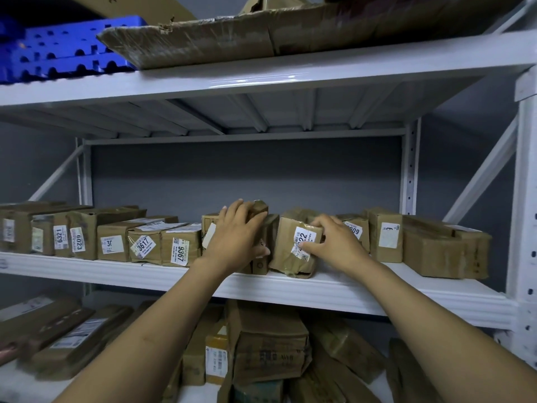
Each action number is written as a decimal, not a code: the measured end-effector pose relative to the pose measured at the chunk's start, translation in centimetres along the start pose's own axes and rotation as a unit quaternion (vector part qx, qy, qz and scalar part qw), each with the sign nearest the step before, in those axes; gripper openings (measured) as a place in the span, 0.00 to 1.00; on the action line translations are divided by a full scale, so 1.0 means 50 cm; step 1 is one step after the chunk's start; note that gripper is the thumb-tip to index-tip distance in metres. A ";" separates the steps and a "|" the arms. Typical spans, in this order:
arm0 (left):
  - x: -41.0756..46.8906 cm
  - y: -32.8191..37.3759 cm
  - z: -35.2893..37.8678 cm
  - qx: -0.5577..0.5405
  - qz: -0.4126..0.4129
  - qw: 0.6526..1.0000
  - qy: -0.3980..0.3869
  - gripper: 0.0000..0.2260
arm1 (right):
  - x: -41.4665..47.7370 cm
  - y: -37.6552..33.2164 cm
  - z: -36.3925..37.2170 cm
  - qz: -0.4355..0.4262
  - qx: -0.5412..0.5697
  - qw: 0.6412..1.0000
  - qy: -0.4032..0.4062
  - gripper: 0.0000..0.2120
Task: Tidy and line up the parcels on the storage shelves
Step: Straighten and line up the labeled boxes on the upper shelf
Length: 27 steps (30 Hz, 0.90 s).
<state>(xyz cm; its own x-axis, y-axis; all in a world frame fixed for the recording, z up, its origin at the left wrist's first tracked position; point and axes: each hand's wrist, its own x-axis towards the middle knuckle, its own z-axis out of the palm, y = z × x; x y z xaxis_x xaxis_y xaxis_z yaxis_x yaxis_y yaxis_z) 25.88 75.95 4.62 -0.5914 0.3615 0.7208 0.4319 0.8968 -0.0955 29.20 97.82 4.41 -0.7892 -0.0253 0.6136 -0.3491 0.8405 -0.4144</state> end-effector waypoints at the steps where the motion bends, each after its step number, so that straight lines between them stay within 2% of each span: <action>1: -0.003 0.006 -0.001 -0.003 0.023 1.000 0.019 0.32 | -0.001 0.007 -0.004 0.013 -0.004 1.000 0.012 0.17; 4: -0.012 0.037 -0.004 -0.038 0.100 0.993 0.053 0.24 | -0.019 0.031 -0.012 0.039 0.015 0.997 0.068 0.16; 6: -0.018 0.074 -0.008 -0.068 0.109 0.991 0.025 0.22 | -0.036 0.051 -0.018 0.053 0.039 0.992 0.106 0.18; 9: -0.011 0.125 0.004 -0.092 0.069 0.993 -0.038 0.27 | -0.059 0.076 -0.028 0.064 -0.017 0.991 0.119 0.18; 11: -0.004 0.149 0.014 -0.119 0.021 0.990 -0.072 0.32 | -0.062 0.083 -0.041 0.057 -0.037 0.990 0.124 0.13; 12: -0.001 0.156 0.019 -0.132 0.001 0.988 -0.085 0.33 | -0.061 0.087 -0.049 0.051 -0.030 0.991 0.120 0.11; 15: 0.006 0.167 0.041 -0.202 -0.056 0.970 -0.121 0.35 | -0.051 0.102 -0.066 0.049 -0.012 0.998 0.027 0.24; 17: 0.011 0.168 0.058 -0.262 -0.086 0.952 -0.137 0.37 | -0.050 0.110 -0.066 0.049 0.011 0.998 -0.041 0.26; 19: 0.012 0.172 0.071 -0.311 -0.097 0.937 -0.125 0.37 | -0.052 0.123 -0.063 0.042 0.043 0.997 -0.055 0.23; 22: 0.006 0.187 0.073 -0.376 -0.105 0.918 -0.072 0.41 | -0.058 0.125 -0.067 0.053 0.072 0.996 -0.024 0.23; 25: 0.013 0.196 0.059 -0.436 -0.097 0.894 -0.022 0.46 | -0.057 0.122 -0.067 0.064 0.081 0.995 -0.010 0.29; 27: 0.024 0.193 0.043 -0.458 -0.090 0.885 0.007 0.45 | -0.055 0.119 -0.060 0.063 0.107 0.992 -0.013 0.36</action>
<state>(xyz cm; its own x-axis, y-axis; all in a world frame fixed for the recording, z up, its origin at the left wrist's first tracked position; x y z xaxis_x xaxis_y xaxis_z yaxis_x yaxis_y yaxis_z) 27.86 85.57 3.09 -0.7011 0.2249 0.6766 0.7056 0.3556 0.6129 30.82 104.53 2.26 -0.8452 0.0553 0.5316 -0.3446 0.7039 -0.6211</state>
